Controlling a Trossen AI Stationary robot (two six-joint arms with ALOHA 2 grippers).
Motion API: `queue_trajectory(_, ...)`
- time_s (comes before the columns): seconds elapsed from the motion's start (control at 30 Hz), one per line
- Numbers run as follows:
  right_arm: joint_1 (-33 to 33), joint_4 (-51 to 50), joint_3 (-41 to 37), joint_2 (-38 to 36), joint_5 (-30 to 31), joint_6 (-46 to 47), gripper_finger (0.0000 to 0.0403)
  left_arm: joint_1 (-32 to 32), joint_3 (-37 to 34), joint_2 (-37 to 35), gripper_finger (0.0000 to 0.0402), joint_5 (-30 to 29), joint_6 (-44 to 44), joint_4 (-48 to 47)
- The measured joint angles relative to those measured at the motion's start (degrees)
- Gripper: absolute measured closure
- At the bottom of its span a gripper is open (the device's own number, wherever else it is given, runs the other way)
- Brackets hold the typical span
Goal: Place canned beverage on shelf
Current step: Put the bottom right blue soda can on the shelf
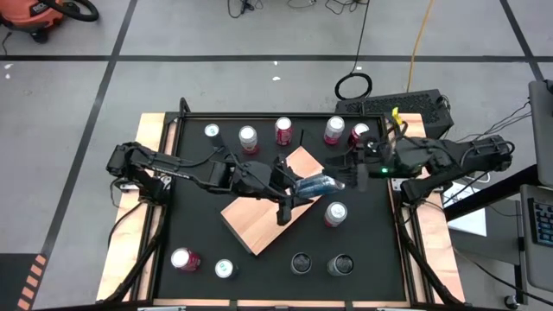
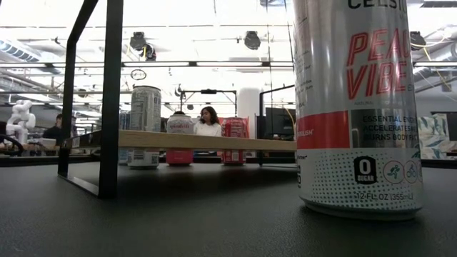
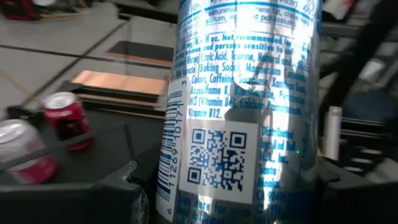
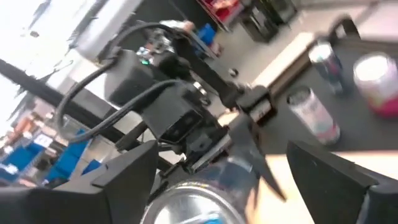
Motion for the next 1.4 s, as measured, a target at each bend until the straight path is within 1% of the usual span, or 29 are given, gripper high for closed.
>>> queue_trajectory(0.2,0.0,4.38,0.0,-2.54,-0.18,-13.23,0.0069,0.04,0.0,-0.73,0.0182,0.95,-1.09,5.02)
queue_trajectory(0.4,0.02,6.76,-0.02,-5.87,-0.36,-22.96,0.0069,0.33,0.0,-0.74,0.0182,0.91,-4.59,8.54)
queue_trajectory(0.57,0.02,6.54,-0.02,-9.12,-5.07,-25.11,0.0069,0.35,0.02,-0.74,0.0182,-0.53,-9.3,9.79)
queue_trajectory(0.7,0.03,6.59,-0.02,-10.75,-7.69,-28.82,0.0069,0.11,0.02,-0.74,0.0182,-1.08,-12.63,14.01)
queue_trajectory(0.83,-0.05,6.66,-0.02,-11.2,-7.16,-30.61,0.0069,-0.14,0.02,-0.74,0.0182,-3.9,-12.64,15.45)
queue_trajectory(0.93,-0.05,6.68,-0.02,-10.82,-6.23,-31.9,0.0064,-0.11,0.02,-0.72,0.0177,-4.43,-12.64,15.4)
queue_trajectory(1.17,-0.05,6.78,-0.09,-9.84,-7.76,-32.5,0.0026,-0.81,0.07,-0.37,0.0171,-4.54,-12.68,22.82)
queue_trajectory(1.27,-0.05,7.99,-0.09,-9.27,-9.06,-31.05,0.0013,-1.28,0.07,-0.18,0.017,-4.63,-12.68,23.98)
queue_trajectory(1.4,-0.06,12.32,-0.09,-7.56,-9.22,-30.48,0.001,-1.71,0.07,-0.13,0.0169,-6.23,-12.67,23.98)
